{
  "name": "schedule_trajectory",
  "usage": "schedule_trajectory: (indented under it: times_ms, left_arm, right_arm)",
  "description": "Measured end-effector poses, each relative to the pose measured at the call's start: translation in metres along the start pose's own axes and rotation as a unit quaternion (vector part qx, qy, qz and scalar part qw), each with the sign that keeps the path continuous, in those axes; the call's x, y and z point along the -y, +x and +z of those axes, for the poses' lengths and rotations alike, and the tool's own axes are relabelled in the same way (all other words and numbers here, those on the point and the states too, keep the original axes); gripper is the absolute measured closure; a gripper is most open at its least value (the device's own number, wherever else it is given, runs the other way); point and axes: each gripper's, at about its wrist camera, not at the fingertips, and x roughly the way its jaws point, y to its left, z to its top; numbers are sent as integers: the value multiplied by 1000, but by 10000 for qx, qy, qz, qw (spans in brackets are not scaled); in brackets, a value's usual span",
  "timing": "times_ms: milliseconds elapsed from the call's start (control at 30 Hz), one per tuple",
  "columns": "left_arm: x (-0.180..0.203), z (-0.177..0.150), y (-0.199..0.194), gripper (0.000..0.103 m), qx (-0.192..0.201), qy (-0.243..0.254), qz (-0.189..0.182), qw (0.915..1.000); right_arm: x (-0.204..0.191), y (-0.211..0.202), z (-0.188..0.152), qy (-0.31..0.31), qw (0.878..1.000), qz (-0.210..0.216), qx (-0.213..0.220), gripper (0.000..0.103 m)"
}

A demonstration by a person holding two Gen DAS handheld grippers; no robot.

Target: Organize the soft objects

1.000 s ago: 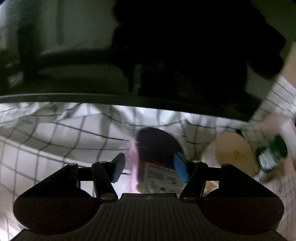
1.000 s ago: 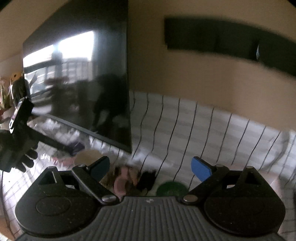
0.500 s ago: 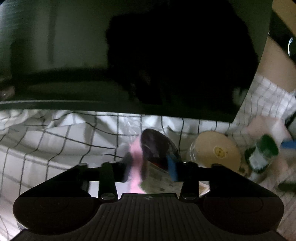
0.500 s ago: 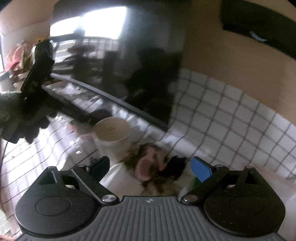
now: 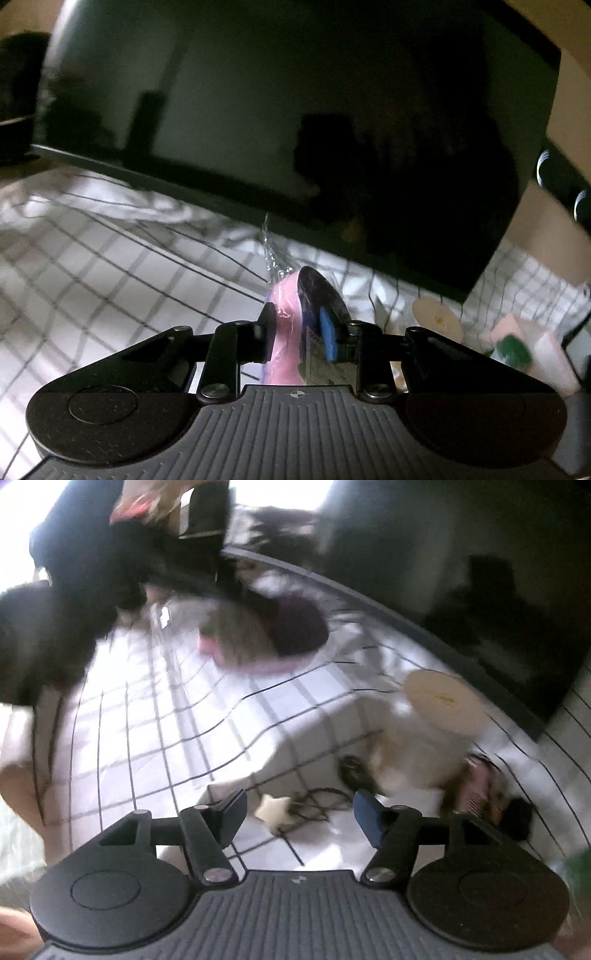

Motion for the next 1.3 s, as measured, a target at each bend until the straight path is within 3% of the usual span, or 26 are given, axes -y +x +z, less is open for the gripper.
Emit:
schedule_trajectory:
  times_ms: [133,167,200,233,267,400,567,733,867,1067,1300]
  left_arm:
    - [-6,1,-25,74,224,-162,44,9996]
    - [-5,1,-28,74,243,-163,55,9996]
    - [-4,0,-31,74,249,-158,53,9996]
    - [-4,1,-33,74,253,-157,47,9995]
    - [-2,1,-34,74,253,-153,36,9996]
    - [3,7,-35,74,314,-116,-82,9994]
    - [28,35,-36,74,502,205,-292,9981]
    - [60,79,-26,74,717,587,-431,9948]
    - [96,106,-18,74,960,881,-609,9896]
    - [176,110,0,74,1085,1174,-1455,9764]
    - [293,82,47,74,611,1441,-2420,9576]
  right_arm:
    - [-4,32,0,-71,9996,-23,-261,40]
    - [-2,39,1,0,9994,-8,-342,47]
    - [1,44,2,61,9990,36,-432,61]
    - [1,47,2,93,9985,117,-523,66]
    - [1,48,3,139,9979,255,-576,76]
    - [-4,30,9,85,9982,288,-518,98]
    - [8,-18,31,309,9995,82,-74,98]
    - [48,-82,62,698,9957,-276,536,98]
    - [89,-138,70,983,9854,-951,1009,98]
    - [144,-225,42,1224,9618,-1961,1466,98]
    - [199,-293,-27,1800,9286,-2854,1544,98]
